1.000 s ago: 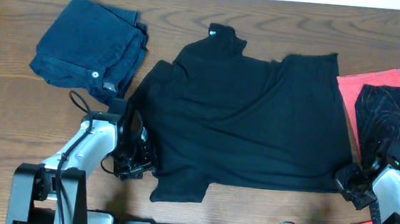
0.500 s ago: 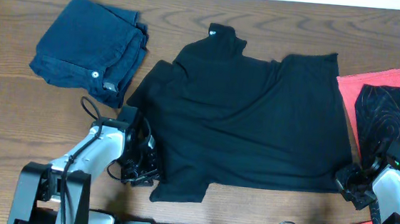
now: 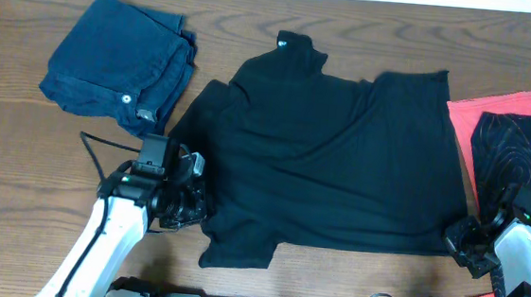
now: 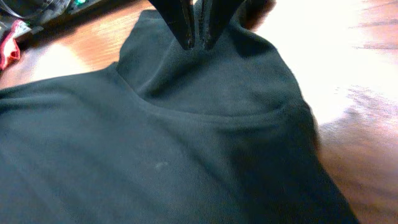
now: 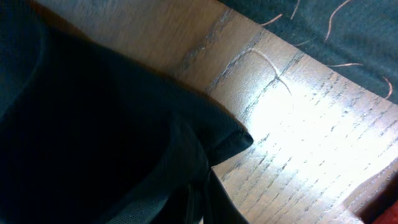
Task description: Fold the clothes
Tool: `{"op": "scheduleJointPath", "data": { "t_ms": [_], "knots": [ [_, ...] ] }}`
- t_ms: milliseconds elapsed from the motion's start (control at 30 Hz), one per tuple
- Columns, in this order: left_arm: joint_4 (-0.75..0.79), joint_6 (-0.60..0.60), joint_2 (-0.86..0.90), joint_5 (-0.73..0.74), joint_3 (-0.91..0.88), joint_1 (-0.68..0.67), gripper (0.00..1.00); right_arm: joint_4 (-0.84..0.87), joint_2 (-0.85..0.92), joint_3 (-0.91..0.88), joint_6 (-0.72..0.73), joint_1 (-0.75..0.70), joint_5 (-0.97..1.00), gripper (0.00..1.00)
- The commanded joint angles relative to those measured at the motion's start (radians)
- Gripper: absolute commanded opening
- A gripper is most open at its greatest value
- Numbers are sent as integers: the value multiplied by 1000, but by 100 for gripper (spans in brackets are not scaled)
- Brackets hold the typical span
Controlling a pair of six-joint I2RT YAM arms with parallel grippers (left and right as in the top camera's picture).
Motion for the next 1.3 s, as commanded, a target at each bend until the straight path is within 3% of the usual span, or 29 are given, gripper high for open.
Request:
{"op": "scheduleJointPath", "data": {
  "t_ms": [0, 100, 267, 567, 800, 1167, 1267],
  "knots": [
    [-27, -5, -21, -93, 11, -2, 27, 5, 14, -24, 11, -14, 41, 4],
    [-32, -5, 10, -178, 6, -2, 30, 5, 14, -24, 10, -14, 35, 4],
    [95, 3, 103, -189, -1, -3, 10, 7, 14, -24, 10, -14, 30, 4],
    [227, 72, 333, -190, -10, 0, 7, 7, 14, -24, 10, -14, 29, 4],
    [232, -5, 330, -397, 18, 111, 6, 14, 14, -24, -8, -14, -3, 4],
    [306, 55, 298, -392, 108, 237, 7, 41, 14, -24, -72, -14, -90, 4],
    [245, 55, 296, -258, 142, 237, 6, 55, 14, -24, -112, -14, -143, 5]
  ]
}}
